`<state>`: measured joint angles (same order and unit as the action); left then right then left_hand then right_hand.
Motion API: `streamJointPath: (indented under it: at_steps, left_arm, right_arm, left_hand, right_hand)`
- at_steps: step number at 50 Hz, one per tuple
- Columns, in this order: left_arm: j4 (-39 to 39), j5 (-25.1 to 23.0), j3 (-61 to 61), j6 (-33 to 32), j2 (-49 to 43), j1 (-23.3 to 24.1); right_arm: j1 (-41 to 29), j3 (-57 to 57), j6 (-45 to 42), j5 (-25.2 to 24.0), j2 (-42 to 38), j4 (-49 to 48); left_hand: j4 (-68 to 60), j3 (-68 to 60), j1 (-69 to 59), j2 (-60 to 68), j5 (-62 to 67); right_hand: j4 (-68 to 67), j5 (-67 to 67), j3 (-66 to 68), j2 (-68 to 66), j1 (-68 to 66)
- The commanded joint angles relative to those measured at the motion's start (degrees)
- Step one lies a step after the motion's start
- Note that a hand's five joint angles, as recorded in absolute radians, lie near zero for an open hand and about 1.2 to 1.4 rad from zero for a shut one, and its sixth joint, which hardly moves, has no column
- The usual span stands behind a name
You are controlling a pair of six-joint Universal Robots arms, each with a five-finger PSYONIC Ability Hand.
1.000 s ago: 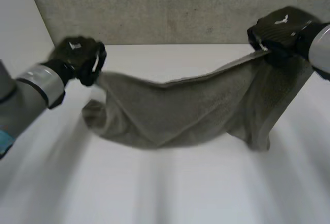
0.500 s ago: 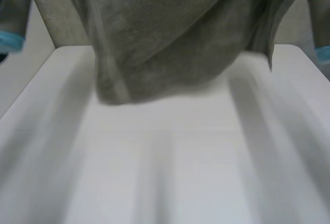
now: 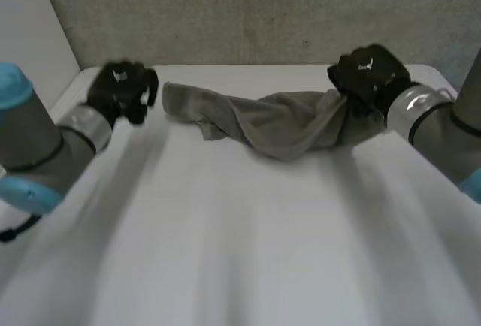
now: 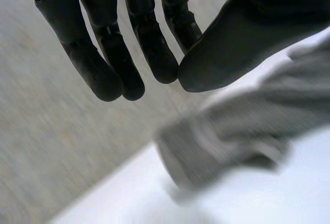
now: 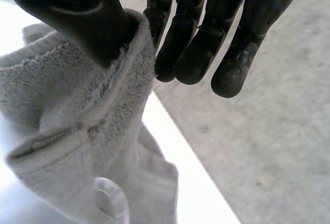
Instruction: Fold the towel.
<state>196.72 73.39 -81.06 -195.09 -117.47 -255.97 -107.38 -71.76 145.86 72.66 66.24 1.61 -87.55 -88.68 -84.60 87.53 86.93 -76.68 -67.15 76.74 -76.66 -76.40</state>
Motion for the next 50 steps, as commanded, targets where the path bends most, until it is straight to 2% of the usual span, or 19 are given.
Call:
streamJointPath:
  at_steps: [1,2,11,13,15,22,29,38,41,43,46,48,50]
  left_arm:
    - [2.1,-0.1,-7.1,-0.6,-0.6,1.1]
    - [2.9,-0.1,-8.0,-0.6,-0.6,1.2]
    - [5.4,0.5,-8.6,-0.8,-0.2,2.1]
    - [5.7,0.3,-8.1,-0.9,-0.3,2.5]
    - [6.0,0.3,-7.7,-1.1,-0.6,2.8]
    - [7.8,0.1,-4.8,-3.3,-4.2,3.8]
    - [4.2,0.0,-2.2,-7.9,-8.2,4.0]
    - [3.2,0.0,3.9,-10.8,-13.3,4.4]
    - [1.0,0.3,9.3,-11.0,-16.7,4.6]
    - [-3.7,0.6,16.9,-11.0,-20.9,4.6]
    - [-6.9,0.7,21.2,-11.0,-23.3,4.6]
    - [-13.3,1.1,29.4,-10.9,-27.9,4.6]
    - [-16.1,1.4,33.1,-10.9,-29.8,4.6]
  right_arm:
    - [-0.2,-4.8,-1.8,0.6,3.8,-0.3]
    - [-0.3,-5.6,-1.8,0.3,4.5,-0.3]
    - [0.0,-9.7,-1.8,0.2,9.3,-0.4]
    - [0.1,-11.2,-1.8,0.3,11.2,-0.5]
    - [0.3,-11.9,-1.8,0.3,12.2,-0.6]
    - [0.4,-13.8,-1.8,0.4,12.9,-0.7]
    - [0.4,-16.0,-1.8,0.6,12.8,-2.0]
    - [0.3,-17.4,-1.8,0.5,12.6,-3.7]
    - [0.2,-17.6,-1.6,0.5,12.2,-3.8]
    - [0.1,-17.7,-1.7,0.6,12.0,-3.9]
    - [0.1,-17.9,-1.7,0.5,11.8,-3.9]
    - [0.0,-18.0,-1.8,0.5,11.5,-4.0]
    - [0.0,-18.0,-1.8,0.5,11.0,-4.0]
  left_hand:
    - [15.6,16.7,12.7,-15.6,-25.0]
    - [23.8,24.9,20.8,-23.7,-33.1]
    - [46.2,47.3,43.3,-46.2,-55.6]
    - [64.5,65.6,61.5,-64.4,-73.8]
    - [68.2,69.3,65.3,-68.2,-77.6]
    - [69.8,70.9,66.8,-69.7,-79.1]
    - [69.8,70.9,66.8,-69.7,-79.1]
    - [67.8,68.9,64.8,-67.7,-77.1]
    - [67.9,69.0,65.0,-67.9,-77.3]
    - [67.4,68.5,64.5,-67.4,-76.8]
    - [66.7,67.9,63.8,-66.7,-76.1]
    - [65.7,66.9,62.8,-65.7,-75.1]
    - [65.6,66.7,62.6,-65.5,-74.9]
  right_hand:
    - [-3.3,-2.9,3.3,-3.3,-3.6]
    - [-3.3,-2.9,3.3,-3.3,-3.6]
    - [-3.3,-2.9,3.3,-3.3,-3.6]
    - [-3.3,-2.9,3.3,-3.3,-3.6]
    - [-3.3,-2.9,3.3,-3.3,-3.6]
    - [-3.3,-2.9,3.3,-3.3,-3.6]
    - [-3.3,-2.9,3.3,-3.3,-3.6]
    - [-3.3,-2.9,3.3,-3.3,-3.6]
    - [-3.3,-2.9,3.3,-3.3,-3.6]
    - [-3.3,-2.9,3.3,-3.3,-3.6]
    - [-3.3,-2.9,3.3,-3.3,-3.6]
    - [-3.3,-2.9,3.3,-3.3,-3.6]
    - [-3.3,-2.9,3.3,-3.3,-3.6]
